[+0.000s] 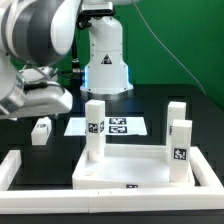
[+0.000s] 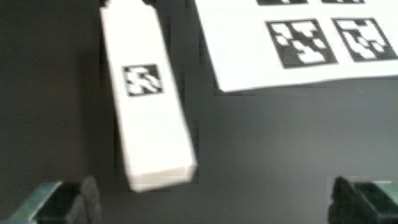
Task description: Assemble desk
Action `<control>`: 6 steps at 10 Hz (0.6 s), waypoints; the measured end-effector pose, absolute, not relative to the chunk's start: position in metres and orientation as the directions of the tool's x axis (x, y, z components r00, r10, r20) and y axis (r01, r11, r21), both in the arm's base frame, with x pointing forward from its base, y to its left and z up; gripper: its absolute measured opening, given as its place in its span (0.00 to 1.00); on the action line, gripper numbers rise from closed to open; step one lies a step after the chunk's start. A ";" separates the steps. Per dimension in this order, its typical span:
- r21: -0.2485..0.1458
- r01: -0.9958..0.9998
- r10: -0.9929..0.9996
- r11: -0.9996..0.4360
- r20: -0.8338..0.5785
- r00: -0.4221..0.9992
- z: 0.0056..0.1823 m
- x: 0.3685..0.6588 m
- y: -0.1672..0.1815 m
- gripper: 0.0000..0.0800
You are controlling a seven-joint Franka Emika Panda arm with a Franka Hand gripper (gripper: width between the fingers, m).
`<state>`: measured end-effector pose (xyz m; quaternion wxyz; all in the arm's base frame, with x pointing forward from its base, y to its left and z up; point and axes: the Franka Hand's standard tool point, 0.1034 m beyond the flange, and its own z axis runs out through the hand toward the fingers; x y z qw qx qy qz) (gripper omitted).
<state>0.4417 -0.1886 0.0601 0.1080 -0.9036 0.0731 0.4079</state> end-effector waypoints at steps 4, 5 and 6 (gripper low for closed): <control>-0.114 -0.210 -0.048 -0.971 -0.767 0.640 0.049 0.445 -0.195 0.81; -0.113 -0.220 -0.051 -0.969 -0.777 0.627 0.046 0.441 -0.195 0.81; -0.104 -0.246 -0.063 -0.964 -0.807 0.587 0.035 0.428 -0.198 0.81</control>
Offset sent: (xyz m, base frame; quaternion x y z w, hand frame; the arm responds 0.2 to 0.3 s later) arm 0.0000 0.0000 0.0000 0.0000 0.0000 0.0000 1.0000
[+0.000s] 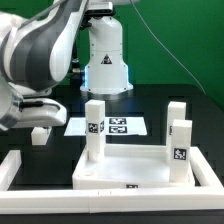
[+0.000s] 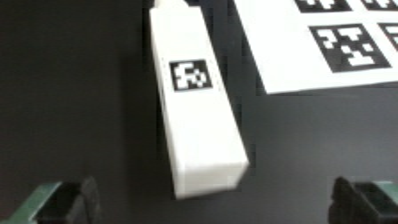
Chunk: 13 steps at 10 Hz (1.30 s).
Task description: Assemble desk
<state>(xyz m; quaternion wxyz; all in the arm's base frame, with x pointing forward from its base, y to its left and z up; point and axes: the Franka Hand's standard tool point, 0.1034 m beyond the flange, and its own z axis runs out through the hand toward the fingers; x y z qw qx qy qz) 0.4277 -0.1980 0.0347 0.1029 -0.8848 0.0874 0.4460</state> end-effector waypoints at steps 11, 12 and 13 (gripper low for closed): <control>-0.075 -0.276 -0.095 -0.958 -0.828 0.553 0.014 0.401 -0.193 0.36; -0.075 -0.277 -0.095 -0.958 -0.828 0.553 0.014 0.400 -0.193 0.36; -0.075 -0.277 -0.095 -0.958 -0.828 0.553 0.014 0.400 -0.194 0.36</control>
Offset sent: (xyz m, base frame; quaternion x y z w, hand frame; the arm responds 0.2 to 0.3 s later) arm 0.0000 0.0000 0.0000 0.0000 0.0000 0.0000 1.0000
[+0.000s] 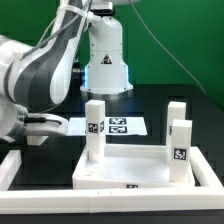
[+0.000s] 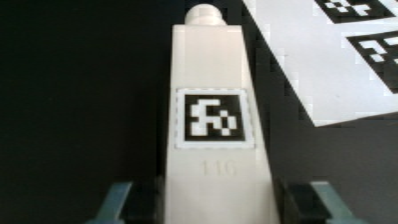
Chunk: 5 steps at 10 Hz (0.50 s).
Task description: Assemble desk
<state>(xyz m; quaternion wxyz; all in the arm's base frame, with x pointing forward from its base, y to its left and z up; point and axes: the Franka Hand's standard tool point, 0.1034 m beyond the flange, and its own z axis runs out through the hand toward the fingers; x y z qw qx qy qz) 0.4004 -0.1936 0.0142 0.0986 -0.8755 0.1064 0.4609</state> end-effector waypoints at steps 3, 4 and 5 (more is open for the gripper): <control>-0.093 -0.254 -0.083 -0.963 -0.792 0.605 0.058 0.428 -0.189 0.36; -0.113 -0.258 -0.080 -0.959 -0.769 0.634 0.086 0.440 -0.186 0.36; -0.118 -0.240 -0.083 -0.964 -0.719 0.690 0.104 0.457 -0.188 0.36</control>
Offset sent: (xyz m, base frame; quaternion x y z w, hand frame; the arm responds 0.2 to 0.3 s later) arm 0.0322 0.0072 0.1000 0.0153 0.0162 0.0013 0.9998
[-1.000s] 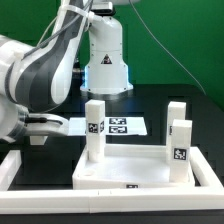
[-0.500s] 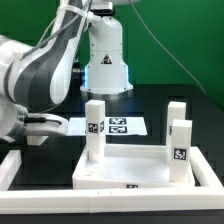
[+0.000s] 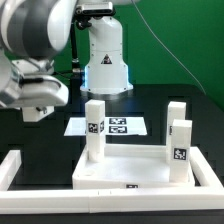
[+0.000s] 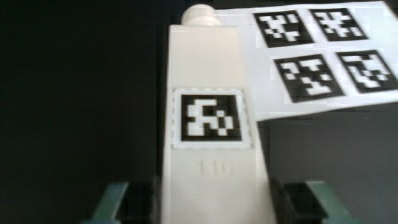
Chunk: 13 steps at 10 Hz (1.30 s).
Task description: Assemble desk
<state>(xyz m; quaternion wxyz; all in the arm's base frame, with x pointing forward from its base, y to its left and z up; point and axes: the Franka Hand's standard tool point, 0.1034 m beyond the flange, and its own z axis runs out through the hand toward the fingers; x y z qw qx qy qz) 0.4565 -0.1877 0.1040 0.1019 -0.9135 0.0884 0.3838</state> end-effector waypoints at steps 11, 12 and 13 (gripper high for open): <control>-0.092 -0.136 -0.123 -0.986 -0.137 0.983 0.187 0.551 -0.180 0.36; -0.079 -0.141 -0.135 -0.987 -0.081 0.988 0.190 0.556 -0.178 0.36; -0.059 -0.152 -0.155 -0.987 0.042 0.987 0.203 0.576 -0.160 0.36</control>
Offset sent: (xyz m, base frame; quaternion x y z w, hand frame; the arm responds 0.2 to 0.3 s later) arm 0.0178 0.0294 0.0040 0.0052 0.1630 0.0092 0.9866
